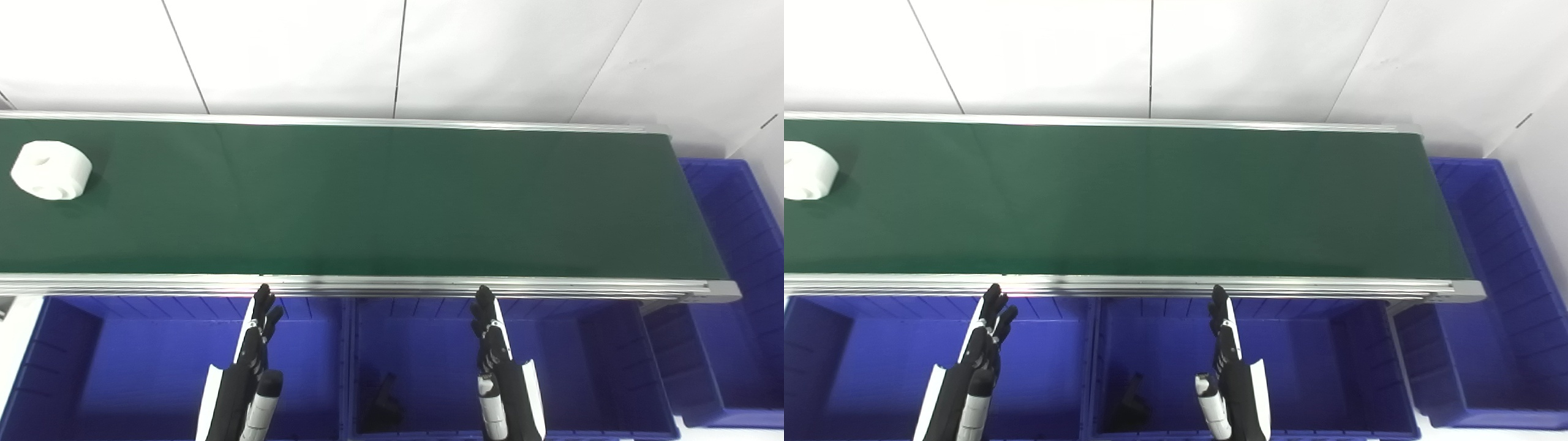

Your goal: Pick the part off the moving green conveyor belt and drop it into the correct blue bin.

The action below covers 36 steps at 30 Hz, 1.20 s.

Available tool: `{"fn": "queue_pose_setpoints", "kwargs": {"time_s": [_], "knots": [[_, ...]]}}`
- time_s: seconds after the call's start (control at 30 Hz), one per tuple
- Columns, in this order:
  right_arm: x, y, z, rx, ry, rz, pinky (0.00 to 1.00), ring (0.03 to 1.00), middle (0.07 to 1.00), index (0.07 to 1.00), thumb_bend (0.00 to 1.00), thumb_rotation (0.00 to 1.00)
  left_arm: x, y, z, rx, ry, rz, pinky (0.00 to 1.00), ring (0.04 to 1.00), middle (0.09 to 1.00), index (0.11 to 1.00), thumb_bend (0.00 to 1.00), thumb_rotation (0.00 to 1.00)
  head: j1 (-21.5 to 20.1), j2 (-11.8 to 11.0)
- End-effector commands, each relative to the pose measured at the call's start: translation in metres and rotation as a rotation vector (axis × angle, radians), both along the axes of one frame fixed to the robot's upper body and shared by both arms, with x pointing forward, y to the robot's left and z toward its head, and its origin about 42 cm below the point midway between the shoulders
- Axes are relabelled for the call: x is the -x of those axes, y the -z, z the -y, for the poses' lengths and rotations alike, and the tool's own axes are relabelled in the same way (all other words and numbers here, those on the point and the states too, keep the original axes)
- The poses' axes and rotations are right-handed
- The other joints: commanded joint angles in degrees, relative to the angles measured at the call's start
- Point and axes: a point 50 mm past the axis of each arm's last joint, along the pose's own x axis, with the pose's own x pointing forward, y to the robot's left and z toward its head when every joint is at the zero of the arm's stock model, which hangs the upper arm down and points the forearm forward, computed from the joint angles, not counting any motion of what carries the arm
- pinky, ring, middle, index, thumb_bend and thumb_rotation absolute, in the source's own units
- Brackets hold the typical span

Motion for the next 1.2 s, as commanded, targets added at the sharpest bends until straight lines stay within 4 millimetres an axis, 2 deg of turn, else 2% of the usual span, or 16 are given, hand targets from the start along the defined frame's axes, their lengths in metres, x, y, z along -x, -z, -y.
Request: {"fn": "queue_pose_setpoints", "kwargs": {"time_s": [0.0,0.47,0.87,1.17], "knots": [[-0.0009,-0.0092,-0.0124,-0.049,0.005,0.043,1.0,0.993,1.0,1.0,0.78,1.0,0.0008,-0.0073,0.0013,-0.003,-0.012,0.039,1.0,0.969,1.0,1.0,0.84,0.99,0.1,0.0],[-0.0011,-0.0087,-0.015,-0.052,0.002,0.039,1.0,0.991,1.0,1.0,0.76,1.0,0.0004,-0.0073,-0.0007,-0.001,-0.007,0.042,1.0,0.973,1.0,1.0,0.85,0.99,-0.4,-0.1],[-0.0019,-0.0078,-0.0141,-0.051,-0.004,0.039,1.0,0.983,1.0,1.0,0.78,1.0,-0.0002,-0.0053,-0.0003,-0.002,-0.007,0.052,1.0,0.97,1.0,1.0,0.8,0.99,-0.3,-0.2],[-0.0014,-0.0087,-0.0143,-0.053,-0.005,0.04,1.0,0.981,1.0,1.0,0.78,1.0,-0.0001,-0.0056,-0.0007,0.004,-0.008,0.042,1.0,0.975,1.0,1.0,0.8,1.0,-0.3,-0.2]]}}
